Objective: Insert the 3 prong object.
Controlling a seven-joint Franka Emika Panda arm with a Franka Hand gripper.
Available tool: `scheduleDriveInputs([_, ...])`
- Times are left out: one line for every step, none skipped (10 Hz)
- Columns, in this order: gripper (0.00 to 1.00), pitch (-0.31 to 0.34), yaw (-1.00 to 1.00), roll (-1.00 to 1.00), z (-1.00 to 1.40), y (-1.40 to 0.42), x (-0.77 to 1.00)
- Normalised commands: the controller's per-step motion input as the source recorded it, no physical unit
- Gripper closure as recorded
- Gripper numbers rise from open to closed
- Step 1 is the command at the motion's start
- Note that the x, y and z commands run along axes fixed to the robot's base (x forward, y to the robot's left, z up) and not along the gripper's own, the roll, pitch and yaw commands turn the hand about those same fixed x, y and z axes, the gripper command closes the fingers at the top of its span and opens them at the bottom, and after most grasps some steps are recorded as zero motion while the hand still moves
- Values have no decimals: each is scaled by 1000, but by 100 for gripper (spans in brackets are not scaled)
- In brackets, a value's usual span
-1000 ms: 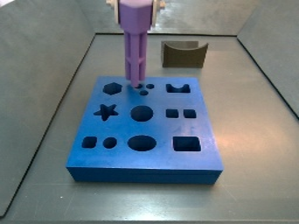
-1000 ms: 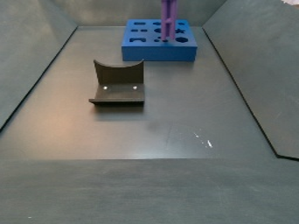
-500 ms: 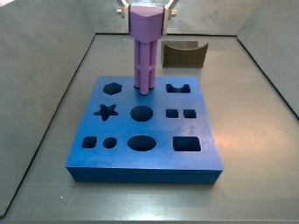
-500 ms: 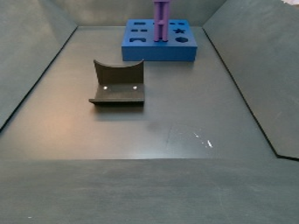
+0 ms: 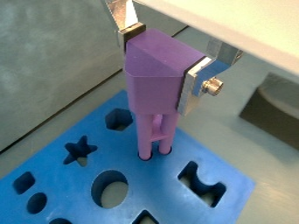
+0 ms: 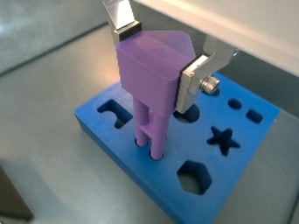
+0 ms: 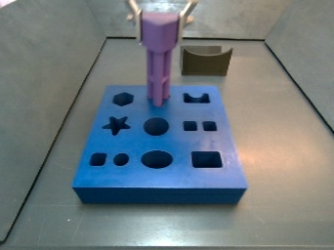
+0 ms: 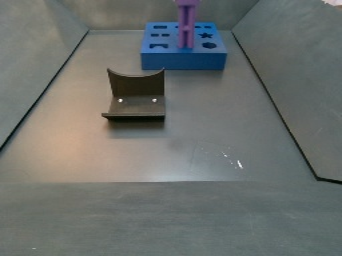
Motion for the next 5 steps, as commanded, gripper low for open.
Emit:
scheduleDriveInputs([100,-10,29,87,-303,77,-311])
scheduleDriveInputs([100,-11,37,61,-346,11,-177])
scheduleDriveInputs([100,-17,0,20,-417,0,0])
scheduleDriveInputs([100,-44,0,0,-431,0,0])
scheduleDriveInputs([100,-51,0,0,-409,0,0])
